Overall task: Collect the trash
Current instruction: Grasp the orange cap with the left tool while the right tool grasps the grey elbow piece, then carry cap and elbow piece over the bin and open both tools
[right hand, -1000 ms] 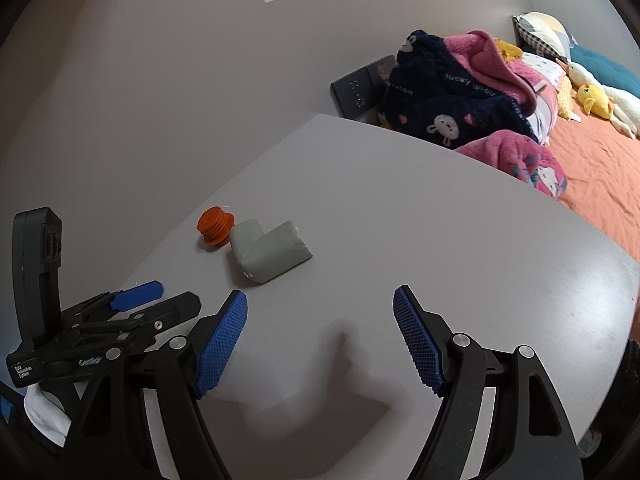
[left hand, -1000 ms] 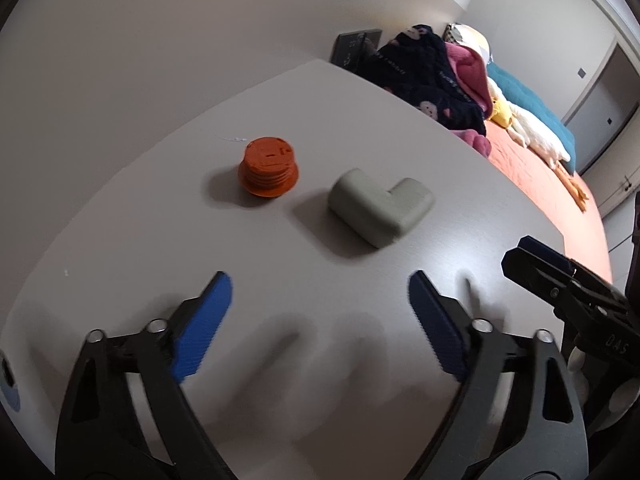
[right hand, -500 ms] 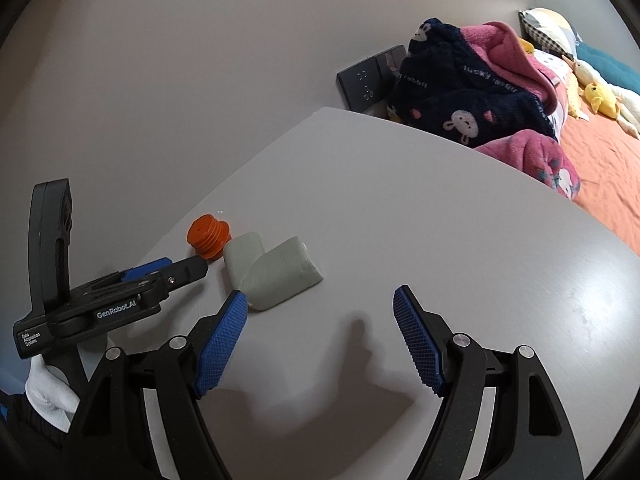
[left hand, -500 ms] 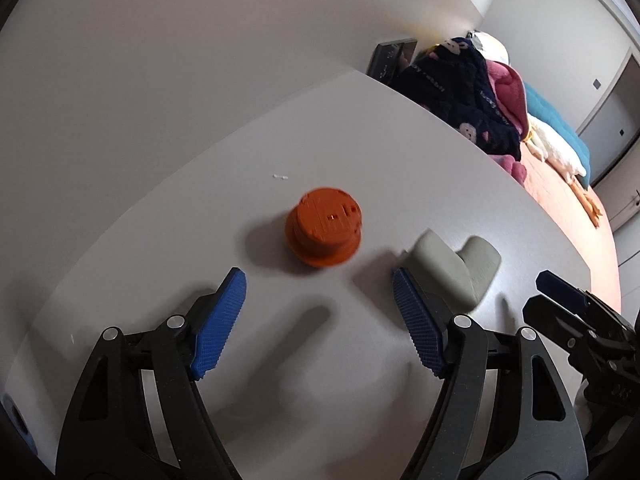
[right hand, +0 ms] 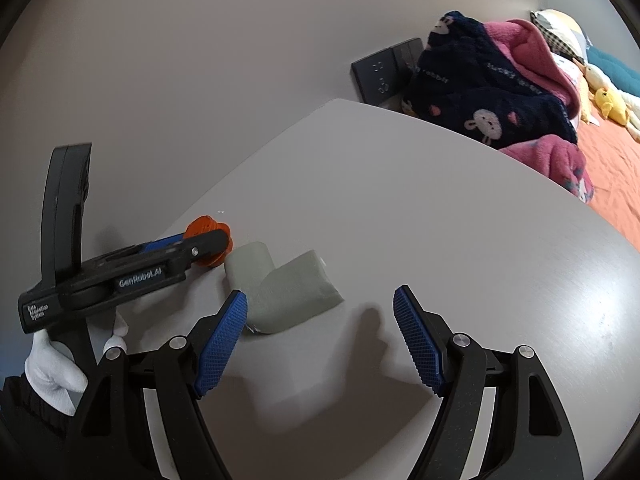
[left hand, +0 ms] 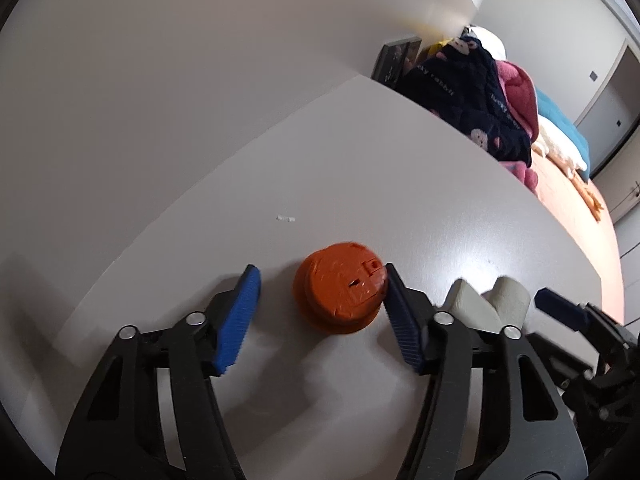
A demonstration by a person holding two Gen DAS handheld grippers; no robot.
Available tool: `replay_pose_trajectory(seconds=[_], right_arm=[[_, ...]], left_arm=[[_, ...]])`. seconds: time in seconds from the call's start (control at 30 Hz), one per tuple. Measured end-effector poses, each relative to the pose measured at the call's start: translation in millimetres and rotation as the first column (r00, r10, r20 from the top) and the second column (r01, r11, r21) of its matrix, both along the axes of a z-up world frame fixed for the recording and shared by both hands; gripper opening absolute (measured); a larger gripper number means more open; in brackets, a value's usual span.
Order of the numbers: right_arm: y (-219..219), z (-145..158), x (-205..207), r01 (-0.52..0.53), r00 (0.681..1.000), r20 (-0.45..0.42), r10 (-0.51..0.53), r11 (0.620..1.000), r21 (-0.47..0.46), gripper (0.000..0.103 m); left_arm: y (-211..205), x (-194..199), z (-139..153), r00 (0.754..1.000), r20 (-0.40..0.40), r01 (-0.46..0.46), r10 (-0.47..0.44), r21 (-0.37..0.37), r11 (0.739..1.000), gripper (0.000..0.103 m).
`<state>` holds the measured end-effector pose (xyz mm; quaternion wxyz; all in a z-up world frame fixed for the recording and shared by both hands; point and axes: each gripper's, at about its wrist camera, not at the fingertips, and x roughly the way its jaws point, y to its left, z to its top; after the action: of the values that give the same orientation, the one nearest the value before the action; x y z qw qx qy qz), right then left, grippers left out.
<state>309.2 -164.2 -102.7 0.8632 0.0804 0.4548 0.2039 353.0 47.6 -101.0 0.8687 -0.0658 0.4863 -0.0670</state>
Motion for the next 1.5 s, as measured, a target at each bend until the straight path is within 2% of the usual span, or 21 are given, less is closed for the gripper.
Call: replay_pose_trajectory(seconds=[0.1, 0.2, 0.3, 0.43, 0.53, 0.57, 0.6, 0.63, 0.97, 1.5], right_arm=[[5, -1, 2, -0.014, 1.0, 0.006, 0.014, 1.0, -0.007, 0.076], [10, -2, 4, -0.031, 0.999, 0.014, 0.031, 0.999, -0.025, 0.077], [16, -1, 4, -0.042, 0.998, 0.038, 0.044, 0.998, -0.054, 0.082], [28, -4, 5, -0.063, 0.997, 0.048, 0.067, 0.995, -0.083, 0.085], [39, -7, 2, -0.08, 0.993, 0.073, 0.091, 0.987, -0.142, 0.085], [41, -8, 1, -0.087, 0.992, 0.078, 0.101, 0.983, -0.162, 0.084], [43, -10, 1, -0.097, 0.991, 0.077, 0.112, 0.98, -0.173, 0.073], [44, -11, 0, -0.107, 0.99, 0.076, 0.122, 0.977, -0.182, 0.071], [16, -5, 2, -0.08, 0.996, 0.03, 0.083, 0.992, -0.095, 0.068], [-14, 23, -30, -0.019, 0.998, 0.056, 0.022, 0.998, -0.052, 0.068]], left_arm=[[-1, 5, 0, 1.0, 0.003, 0.016, -0.016, -0.019, 1.0, 0.044], [-1, 9, 0, 1.0, 0.006, 0.021, -0.021, -0.02, 1.0, 0.043], [-1, 8, -1, 1.0, 0.012, 0.018, -0.018, -0.029, 0.999, 0.043], [2, 5, -2, 1.0, 0.016, 0.01, -0.009, -0.044, 0.999, 0.043], [6, 4, -2, 1.0, 0.016, 0.002, -0.001, -0.051, 0.999, 0.043], [7, 4, -2, 1.0, 0.015, 0.001, 0.0, -0.052, 0.999, 0.043], [7, 3, -2, 1.0, 0.015, 0.002, -0.001, -0.053, 0.999, 0.043], [7, 2, -1, 1.0, 0.015, 0.004, -0.003, -0.051, 0.999, 0.043], [8, -5, -1, 1.0, 0.003, 0.002, -0.002, -0.066, 0.998, 0.043], [-16, -43, 15, 1.0, 0.007, 0.018, -0.018, -0.064, 0.998, 0.043]])
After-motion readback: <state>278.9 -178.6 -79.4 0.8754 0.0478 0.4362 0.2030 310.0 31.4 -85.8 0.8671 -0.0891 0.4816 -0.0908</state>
